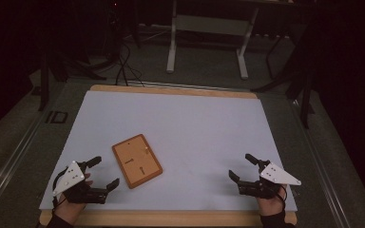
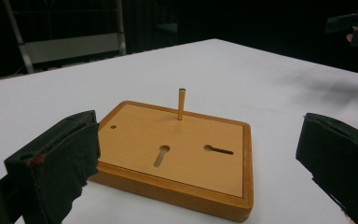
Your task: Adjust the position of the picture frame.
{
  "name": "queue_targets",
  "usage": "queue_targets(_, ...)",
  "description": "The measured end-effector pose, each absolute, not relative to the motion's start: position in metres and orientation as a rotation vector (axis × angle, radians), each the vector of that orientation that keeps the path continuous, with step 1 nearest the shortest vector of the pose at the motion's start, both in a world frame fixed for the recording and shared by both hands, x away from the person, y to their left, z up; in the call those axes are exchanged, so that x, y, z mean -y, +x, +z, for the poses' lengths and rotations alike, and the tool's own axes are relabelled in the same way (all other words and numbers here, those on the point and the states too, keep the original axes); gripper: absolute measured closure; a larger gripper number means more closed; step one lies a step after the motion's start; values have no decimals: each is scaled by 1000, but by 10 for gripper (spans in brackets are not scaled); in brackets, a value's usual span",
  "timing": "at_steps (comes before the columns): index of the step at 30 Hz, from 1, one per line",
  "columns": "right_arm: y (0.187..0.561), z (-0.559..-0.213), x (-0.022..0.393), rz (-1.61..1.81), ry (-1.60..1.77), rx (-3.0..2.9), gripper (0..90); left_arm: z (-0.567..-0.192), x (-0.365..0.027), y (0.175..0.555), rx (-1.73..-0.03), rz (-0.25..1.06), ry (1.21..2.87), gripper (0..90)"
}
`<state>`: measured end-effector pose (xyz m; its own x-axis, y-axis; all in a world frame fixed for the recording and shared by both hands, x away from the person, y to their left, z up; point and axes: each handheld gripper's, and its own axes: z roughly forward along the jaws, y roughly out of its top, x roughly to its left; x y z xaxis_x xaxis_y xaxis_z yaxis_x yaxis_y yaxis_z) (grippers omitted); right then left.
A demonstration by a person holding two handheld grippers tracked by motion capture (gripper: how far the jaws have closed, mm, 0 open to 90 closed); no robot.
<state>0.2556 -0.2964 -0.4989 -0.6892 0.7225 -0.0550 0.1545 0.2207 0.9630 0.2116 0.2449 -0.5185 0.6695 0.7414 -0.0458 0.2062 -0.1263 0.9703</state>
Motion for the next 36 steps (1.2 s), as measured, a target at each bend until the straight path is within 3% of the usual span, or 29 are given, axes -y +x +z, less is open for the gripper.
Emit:
queue_targets(13, 255, -502, 292, 1485, 792, -2022, 129, -522, -234, 215, -716, 500, 1712, 0)
queue_targets(16, 256, -502, 292, 1489, 800, -2023, 130, -521, -230, 219, -745, 410, 1699, 0)
queue_targets(18, 256, -503, 291, 1485, 802, -2029, 129, -519, -226, 220, -742, 419, 1703, 49)
queue_targets(27, 256, -503, 289, 1493, 758, -2036, 132, -506, -214, 229, -785, 309, 1748, 49)
queue_targets(36, 257, -504, 287, 1492, 738, -2062, 132, -497, -213, 244, -754, 338, 1817, 50)
